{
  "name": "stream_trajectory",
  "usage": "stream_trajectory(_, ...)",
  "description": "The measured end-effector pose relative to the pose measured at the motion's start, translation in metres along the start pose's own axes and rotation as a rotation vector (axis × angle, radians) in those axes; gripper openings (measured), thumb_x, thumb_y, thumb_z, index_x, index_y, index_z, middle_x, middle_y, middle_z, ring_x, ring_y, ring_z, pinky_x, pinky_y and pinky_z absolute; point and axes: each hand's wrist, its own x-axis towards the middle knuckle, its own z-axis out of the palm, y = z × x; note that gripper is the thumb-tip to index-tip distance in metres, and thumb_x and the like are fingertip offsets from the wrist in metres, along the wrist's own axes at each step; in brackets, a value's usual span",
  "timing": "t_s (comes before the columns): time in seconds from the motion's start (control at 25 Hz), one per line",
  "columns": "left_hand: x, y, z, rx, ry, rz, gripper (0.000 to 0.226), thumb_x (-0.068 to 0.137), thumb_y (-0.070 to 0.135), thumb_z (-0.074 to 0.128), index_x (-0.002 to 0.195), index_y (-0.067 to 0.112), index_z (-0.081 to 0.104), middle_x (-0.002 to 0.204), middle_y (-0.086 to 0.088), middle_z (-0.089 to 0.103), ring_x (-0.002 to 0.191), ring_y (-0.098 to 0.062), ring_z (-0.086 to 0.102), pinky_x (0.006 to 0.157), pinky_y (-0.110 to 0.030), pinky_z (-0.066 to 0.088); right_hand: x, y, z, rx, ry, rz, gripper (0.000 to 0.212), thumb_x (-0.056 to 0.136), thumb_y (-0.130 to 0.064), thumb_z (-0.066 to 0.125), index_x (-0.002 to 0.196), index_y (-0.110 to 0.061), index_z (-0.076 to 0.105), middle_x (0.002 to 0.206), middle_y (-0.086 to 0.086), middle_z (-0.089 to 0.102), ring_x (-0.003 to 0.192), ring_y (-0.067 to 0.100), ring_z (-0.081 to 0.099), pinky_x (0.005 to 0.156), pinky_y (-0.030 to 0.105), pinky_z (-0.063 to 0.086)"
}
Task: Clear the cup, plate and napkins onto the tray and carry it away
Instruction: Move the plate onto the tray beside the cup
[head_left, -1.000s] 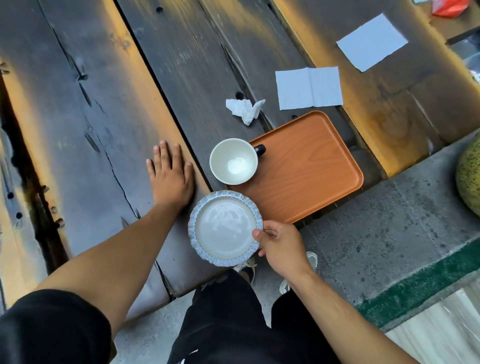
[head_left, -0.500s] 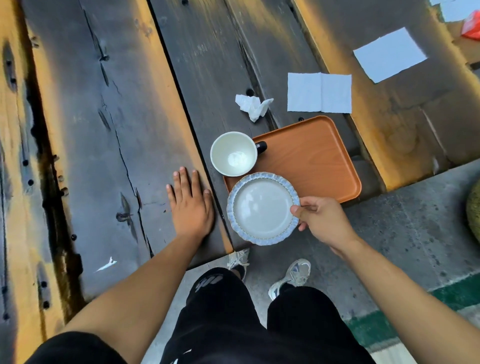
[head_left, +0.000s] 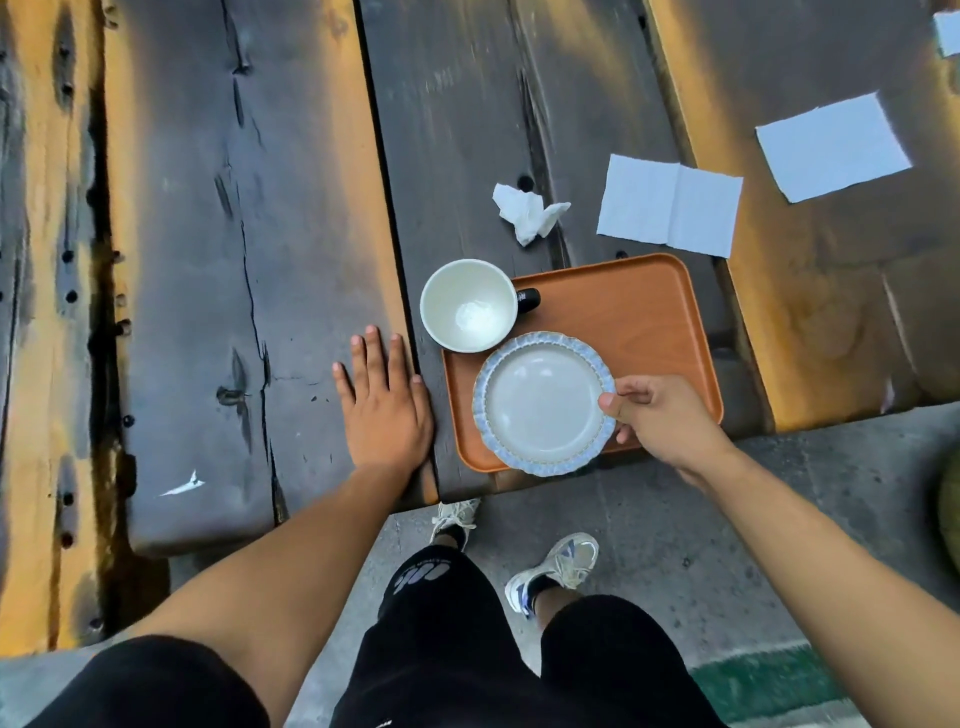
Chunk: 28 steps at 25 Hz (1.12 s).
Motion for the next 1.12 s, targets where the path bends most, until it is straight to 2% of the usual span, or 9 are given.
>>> stream_trajectory(0.16, 0.0, 0.002, -0.002, 0.005, -0.007, -0.015, 0.067, 0.102, 0.046, 0.025, 0.161, 0.014, 0.026, 0.17, -0.012, 0.018, 0.159, -0.03, 0.01, 0.128, -0.056, 0.004, 0.014, 0.002, -0.006, -0.05, -0.051, -0.003, 0.008, 0.097, -0.015, 0.068, 0.093, -0.017, 0.075, 0.071, -0.011, 0.074, 0.046, 0.007, 0.053, 0.052, 0.012, 0.047)
stream_trajectory(0.4, 0.0, 0.003, -0.003, 0.013, 0.006, -0.027, 0.068, 0.1, 0.046, 0.029, 0.16, 0.015, 0.029, 0.17, -0.012, 0.02, 0.159, -0.029, 0.011, 0.127, -0.058, 0.008, 0.028, 0.0, -0.012, -0.076, -0.077, -0.016, 0.007, 0.097, -0.015, 0.068, 0.095, -0.016, 0.075, 0.079, -0.003, 0.076, 0.047, 0.007, 0.055, 0.056, 0.013, 0.05)
stream_trajectory(0.8, 0.002, 0.004, -0.004, 0.0, 0.026, -0.034, 0.068, 0.099, 0.046, 0.031, 0.16, 0.015, 0.03, 0.17, -0.012, 0.021, 0.159, -0.029, 0.012, 0.127, -0.057, 0.008, 0.039, -0.003, -0.02, -0.124, -0.112, -0.017, 0.006, 0.093, -0.013, 0.072, 0.099, -0.011, 0.073, 0.059, -0.009, 0.073, 0.047, 0.007, 0.058, 0.054, 0.011, 0.049)
stream_trajectory(0.92, 0.002, 0.002, -0.002, -0.01, 0.034, -0.035, 0.067, 0.099, 0.045, 0.032, 0.159, 0.016, 0.031, 0.17, -0.011, 0.021, 0.159, -0.028, 0.011, 0.127, -0.058, 0.008, 0.04, -0.004, -0.019, -0.146, -0.089, -0.026, 0.012, 0.091, -0.017, 0.076, 0.101, -0.014, 0.071, 0.068, -0.001, 0.075, 0.049, 0.008, 0.062, 0.065, 0.02, 0.054)
stream_trajectory(1.0, 0.002, 0.001, -0.001, -0.017, 0.039, -0.033, 0.067, 0.099, 0.045, 0.033, 0.159, 0.015, 0.032, 0.17, -0.011, 0.021, 0.159, -0.028, 0.012, 0.127, -0.058, 0.008, 0.038, -0.005, -0.017, -0.175, -0.074, -0.039, 0.007, 0.09, -0.019, 0.076, 0.089, -0.023, 0.07, 0.058, -0.007, 0.072, 0.05, 0.011, 0.062, 0.067, 0.023, 0.053)
stream_trajectory(1.12, 0.002, 0.001, 0.0, -0.019, 0.04, -0.033, 0.067, 0.099, 0.045, 0.033, 0.159, 0.015, 0.032, 0.17, -0.011, 0.021, 0.159, -0.028, 0.012, 0.127, -0.057, 0.008, 0.036, -0.004, -0.013, -0.197, -0.048, -0.057, 0.02, 0.09, -0.02, 0.078, 0.076, -0.03, 0.066, 0.052, -0.011, 0.067, 0.05, 0.016, 0.059, 0.07, 0.032, 0.053)
